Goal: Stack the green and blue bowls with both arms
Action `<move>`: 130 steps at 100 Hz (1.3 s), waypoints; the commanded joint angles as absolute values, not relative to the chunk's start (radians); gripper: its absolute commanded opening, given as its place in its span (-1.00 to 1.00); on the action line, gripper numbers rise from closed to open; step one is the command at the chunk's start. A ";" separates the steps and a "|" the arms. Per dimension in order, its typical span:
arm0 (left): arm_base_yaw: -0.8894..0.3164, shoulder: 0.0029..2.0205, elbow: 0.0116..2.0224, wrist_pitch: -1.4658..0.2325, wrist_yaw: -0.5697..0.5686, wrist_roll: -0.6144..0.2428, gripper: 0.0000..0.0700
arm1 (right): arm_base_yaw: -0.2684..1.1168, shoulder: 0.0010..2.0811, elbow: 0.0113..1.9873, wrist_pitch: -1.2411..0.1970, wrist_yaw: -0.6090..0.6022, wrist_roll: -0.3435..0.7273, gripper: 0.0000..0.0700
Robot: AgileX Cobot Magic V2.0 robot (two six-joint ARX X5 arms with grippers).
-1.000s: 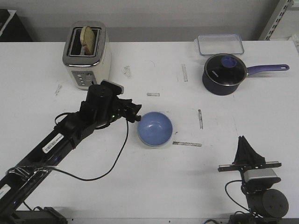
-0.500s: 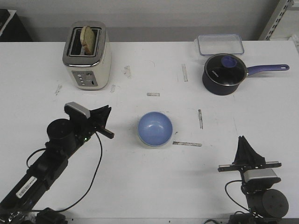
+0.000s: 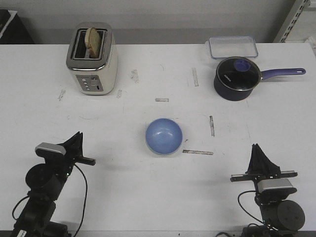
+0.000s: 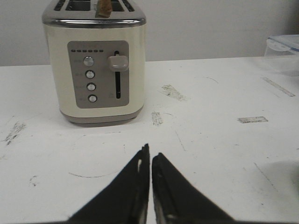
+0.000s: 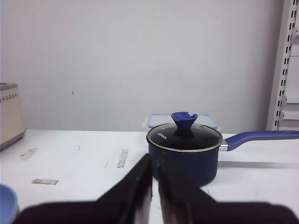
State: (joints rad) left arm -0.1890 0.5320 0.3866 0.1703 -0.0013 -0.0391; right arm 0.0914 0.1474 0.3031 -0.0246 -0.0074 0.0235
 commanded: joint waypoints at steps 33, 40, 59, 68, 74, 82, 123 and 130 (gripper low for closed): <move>-0.120 0.200 0.262 0.048 -0.002 -0.030 -1.00 | 0.092 0.145 0.308 -0.014 -0.008 0.033 -0.98; -0.120 0.170 0.262 0.012 -0.001 -0.030 -1.00 | 0.092 0.145 0.308 -0.014 -0.008 0.033 -0.97; -0.120 0.128 0.263 0.000 -0.001 -0.030 -1.00 | 0.092 0.145 0.308 -0.014 -0.008 0.033 -0.97; -0.120 0.126 0.263 0.000 -0.001 -0.030 -1.00 | 0.092 0.145 0.308 -0.014 -0.008 0.033 -0.97; -0.120 0.126 0.263 0.000 -0.001 -0.030 -1.00 | 0.092 0.145 0.308 -0.014 -0.008 0.033 -0.97; -0.120 0.126 0.262 0.001 -0.001 -0.030 -1.00 | 0.092 0.145 0.308 -0.014 -0.008 0.033 -0.97; -0.081 0.096 0.155 0.014 0.007 -0.029 -1.00 | 0.092 0.145 0.308 -0.014 -0.008 0.033 -0.98; -0.073 0.087 0.125 0.046 0.007 -0.028 -1.00 | 0.092 0.145 0.308 -0.014 -0.008 0.033 -0.98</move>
